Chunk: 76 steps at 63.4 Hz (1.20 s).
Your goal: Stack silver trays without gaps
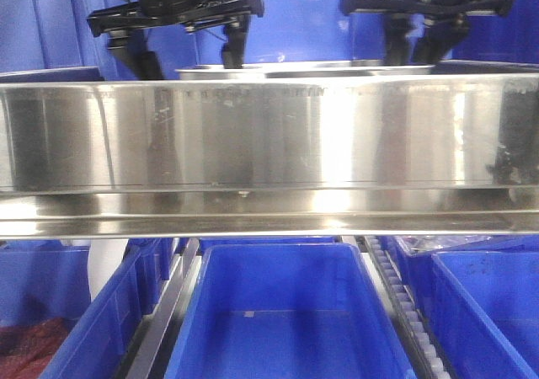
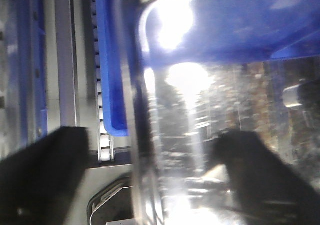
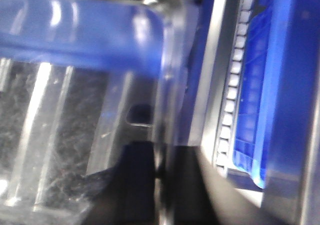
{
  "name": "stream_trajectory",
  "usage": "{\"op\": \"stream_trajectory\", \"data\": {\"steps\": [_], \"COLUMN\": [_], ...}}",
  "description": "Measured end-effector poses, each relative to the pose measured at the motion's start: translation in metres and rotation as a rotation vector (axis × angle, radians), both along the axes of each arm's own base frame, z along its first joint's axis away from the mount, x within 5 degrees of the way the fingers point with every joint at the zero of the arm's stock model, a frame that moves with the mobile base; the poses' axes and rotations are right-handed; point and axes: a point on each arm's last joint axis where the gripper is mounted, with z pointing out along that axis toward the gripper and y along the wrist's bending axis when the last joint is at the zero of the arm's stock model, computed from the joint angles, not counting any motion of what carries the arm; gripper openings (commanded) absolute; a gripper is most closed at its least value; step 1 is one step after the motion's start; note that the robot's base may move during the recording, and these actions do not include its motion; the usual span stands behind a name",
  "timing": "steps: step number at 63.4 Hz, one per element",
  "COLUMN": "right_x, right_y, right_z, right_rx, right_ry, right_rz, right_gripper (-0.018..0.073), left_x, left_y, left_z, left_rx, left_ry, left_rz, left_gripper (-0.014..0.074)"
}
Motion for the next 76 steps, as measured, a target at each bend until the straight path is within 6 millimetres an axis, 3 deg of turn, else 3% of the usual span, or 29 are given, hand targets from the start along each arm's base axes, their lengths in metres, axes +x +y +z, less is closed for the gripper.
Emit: {"op": "stream_trajectory", "data": {"steps": [7, 11, 23, 36, 50, 57, 66, 76], "right_x": [0.000, 0.000, -0.005, -0.023, -0.059, -0.084, -0.109, -0.129], "right_y": [0.000, 0.000, -0.001, -0.007, -0.020, -0.021, -0.014, -0.005], "right_z": [0.001, 0.000, 0.006, 0.037, 0.092, 0.119, 0.137, 0.134], "right_rx": [0.002, 0.002, -0.001, 0.010, 0.027, 0.019, 0.009, 0.028], "right_ry": [0.000, 0.004, 0.013, -0.023, -0.127, -0.183, -0.218, -0.198], "right_rz": [-0.001, -0.002, -0.002, -0.001, -0.028, -0.019, -0.005, -0.001], "right_gripper": [0.0056, 0.0056, 0.0056, 0.0056, 0.0056, 0.0056, 0.0056, 0.0056], "left_x": [0.001, 0.002, 0.001, -0.002, -0.045, -0.067, -0.088, -0.109], "left_y": [0.000, 0.003, 0.005, 0.005, 0.002, 0.008, 0.019, 0.030], "left_z": [0.001, 0.001, 0.007, 0.026, 0.095, 0.119, 0.122, 0.112], "left_rx": [0.005, 0.013, 0.021, 0.012, 0.008, -0.014, -0.029, -0.030], "left_ry": [-0.007, -0.009, 0.001, -0.032, -0.208, -0.254, -0.231, -0.179], "left_rz": [0.000, 0.003, 0.005, -0.004, -0.062, -0.086, -0.092, -0.094], "left_gripper": [-0.0065, -0.0023, -0.0048, -0.0048, -0.0048, -0.0048, -0.0048, -0.0048]}}
